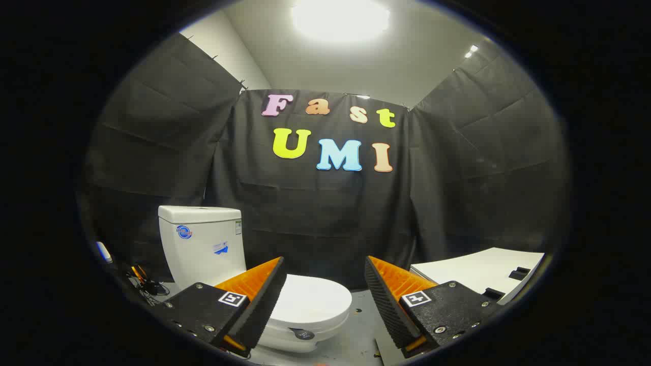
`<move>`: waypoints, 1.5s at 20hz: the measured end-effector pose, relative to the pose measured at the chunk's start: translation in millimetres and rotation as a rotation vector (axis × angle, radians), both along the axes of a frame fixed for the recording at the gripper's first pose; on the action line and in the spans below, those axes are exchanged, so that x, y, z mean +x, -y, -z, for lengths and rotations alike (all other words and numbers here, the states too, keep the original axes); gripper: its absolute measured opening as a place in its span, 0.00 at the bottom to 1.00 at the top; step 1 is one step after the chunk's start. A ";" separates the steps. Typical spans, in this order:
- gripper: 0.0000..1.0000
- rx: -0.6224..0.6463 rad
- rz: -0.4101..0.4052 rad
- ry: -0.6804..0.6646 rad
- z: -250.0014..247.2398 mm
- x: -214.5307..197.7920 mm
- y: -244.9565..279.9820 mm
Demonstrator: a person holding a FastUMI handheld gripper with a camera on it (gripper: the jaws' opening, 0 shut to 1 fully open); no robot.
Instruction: Open the toilet lid.
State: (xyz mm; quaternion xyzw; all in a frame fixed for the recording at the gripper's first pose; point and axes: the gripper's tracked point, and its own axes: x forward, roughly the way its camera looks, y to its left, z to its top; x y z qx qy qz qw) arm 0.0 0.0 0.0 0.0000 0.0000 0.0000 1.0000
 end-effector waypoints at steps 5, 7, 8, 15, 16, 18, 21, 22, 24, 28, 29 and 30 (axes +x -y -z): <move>0.95 -0.004 -0.005 -0.003 1.5 -0.4 -1.4; 0.95 -0.012 -0.005 -0.005 3.0 -0.6 -2.2; 0.95 -0.016 -0.005 -0.007 4.6 -0.7 -2.2; 0.95 0.001 -0.009 -0.011 7.7 0.0 -3.7; 0.95 0.007 -0.007 -0.009 8.6 -0.1 -3.1; 0.95 0.027 0.001 -0.011 12.0 0.8 -0.9; 0.95 0.086 -0.005 -0.015 20.0 2.6 -6.1; 0.95 0.111 -0.007 -0.017 23.7 4.2 -7.4; 0.95 0.176 -0.014 -0.021 30.1 7.3 -11.0; 0.95 0.256 -0.002 -0.040 46.9 14.8 -12.0; 0.95 0.277 0.000 -0.045 51.0 16.7 -12.2; 0.94 0.301 -0.001 -0.051 55.8 19.1 -13.7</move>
